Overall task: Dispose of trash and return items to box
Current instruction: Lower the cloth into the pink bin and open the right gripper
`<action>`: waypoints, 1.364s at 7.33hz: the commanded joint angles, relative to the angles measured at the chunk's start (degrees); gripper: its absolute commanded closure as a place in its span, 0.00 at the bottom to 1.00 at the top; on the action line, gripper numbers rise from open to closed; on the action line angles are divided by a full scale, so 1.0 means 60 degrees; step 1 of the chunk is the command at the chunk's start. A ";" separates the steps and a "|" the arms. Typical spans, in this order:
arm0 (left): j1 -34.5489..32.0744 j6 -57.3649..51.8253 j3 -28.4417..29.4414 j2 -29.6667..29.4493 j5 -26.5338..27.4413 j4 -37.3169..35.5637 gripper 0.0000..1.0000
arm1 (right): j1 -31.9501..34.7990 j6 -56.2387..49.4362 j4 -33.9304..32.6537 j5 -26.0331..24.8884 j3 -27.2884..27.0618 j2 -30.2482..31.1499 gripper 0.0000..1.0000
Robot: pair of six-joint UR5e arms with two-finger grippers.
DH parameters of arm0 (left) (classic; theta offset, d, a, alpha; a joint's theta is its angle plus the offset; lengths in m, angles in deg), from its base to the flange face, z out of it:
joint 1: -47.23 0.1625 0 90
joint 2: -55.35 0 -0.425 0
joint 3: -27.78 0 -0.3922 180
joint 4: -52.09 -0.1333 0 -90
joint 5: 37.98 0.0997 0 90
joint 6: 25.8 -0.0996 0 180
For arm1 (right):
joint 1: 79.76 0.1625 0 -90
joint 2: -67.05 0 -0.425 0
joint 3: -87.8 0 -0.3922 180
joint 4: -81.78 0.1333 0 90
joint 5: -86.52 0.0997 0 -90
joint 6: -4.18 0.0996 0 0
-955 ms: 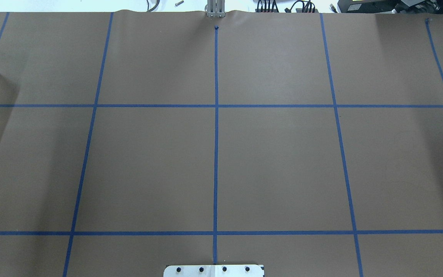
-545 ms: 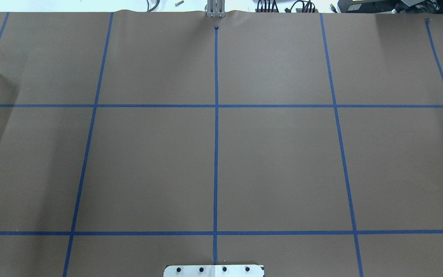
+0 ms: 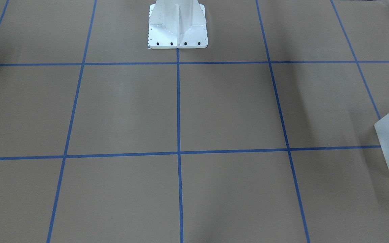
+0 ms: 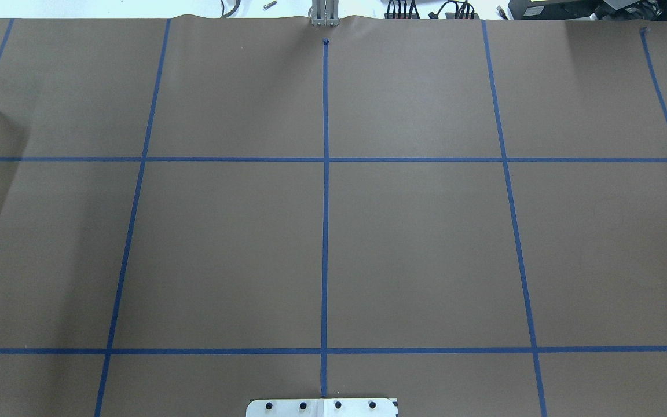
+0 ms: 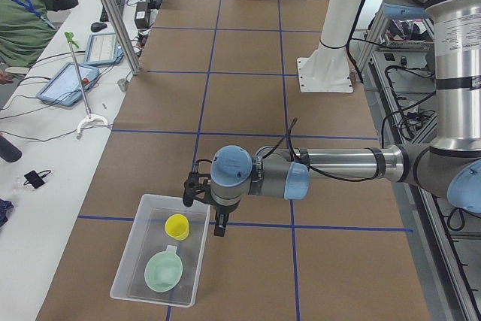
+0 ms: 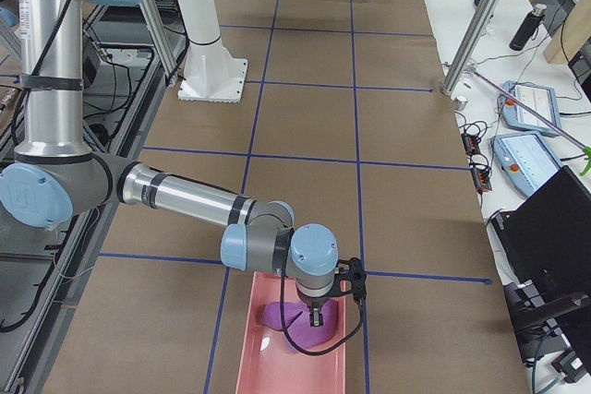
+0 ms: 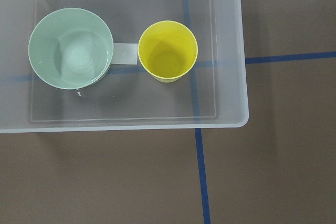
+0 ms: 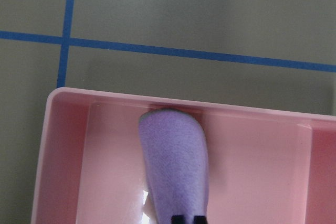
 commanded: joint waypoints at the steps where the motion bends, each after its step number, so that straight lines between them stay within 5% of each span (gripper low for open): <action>1: 0.0000 0.0000 -0.0004 -0.0001 0.0000 0.0000 0.01 | -0.0071 0.0331 0.0051 0.0601 -0.0742 -0.0006 0.00; 4: 0.0000 0.0000 0.0039 0.0028 0.0000 -0.0058 0.01 | -0.0100 0.1460 -0.1879 0.0999 -0.2544 -0.0095 0.00; 7: 0.0000 0.0000 -0.0004 0.0248 -0.0015 -0.0029 0.01 | -0.0275 0.1475 -0.1899 -0.0476 -0.2842 0.0697 0.00; 10: 0.0000 0.0000 0.0083 0.0306 -0.0015 -0.0044 0.01 | -0.0247 0.1446 -0.1797 -0.0274 -0.3277 0.1192 0.00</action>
